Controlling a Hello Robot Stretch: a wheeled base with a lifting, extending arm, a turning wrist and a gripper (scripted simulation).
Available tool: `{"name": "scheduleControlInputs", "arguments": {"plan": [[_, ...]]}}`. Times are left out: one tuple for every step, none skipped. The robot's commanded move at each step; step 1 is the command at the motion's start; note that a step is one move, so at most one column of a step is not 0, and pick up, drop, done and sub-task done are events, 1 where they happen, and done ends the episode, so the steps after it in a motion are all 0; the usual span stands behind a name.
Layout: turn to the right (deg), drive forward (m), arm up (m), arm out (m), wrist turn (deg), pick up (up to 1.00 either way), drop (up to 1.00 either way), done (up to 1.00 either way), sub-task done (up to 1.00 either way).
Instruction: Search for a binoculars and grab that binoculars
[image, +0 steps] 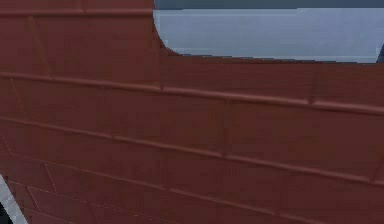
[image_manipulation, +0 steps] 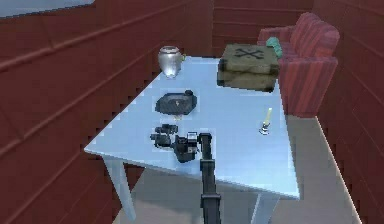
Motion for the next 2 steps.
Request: {"name": "scheduleControlInputs", "arguments": {"plan": [[0.0, 0.00, 0.10, 0.00, 0.0, 0.00, 0.00, 0.00, 0.00], [0.0, 0.00, 0.00, 0.00, 0.0, 0.00, 0.00, 1.00, 0.00]]}}
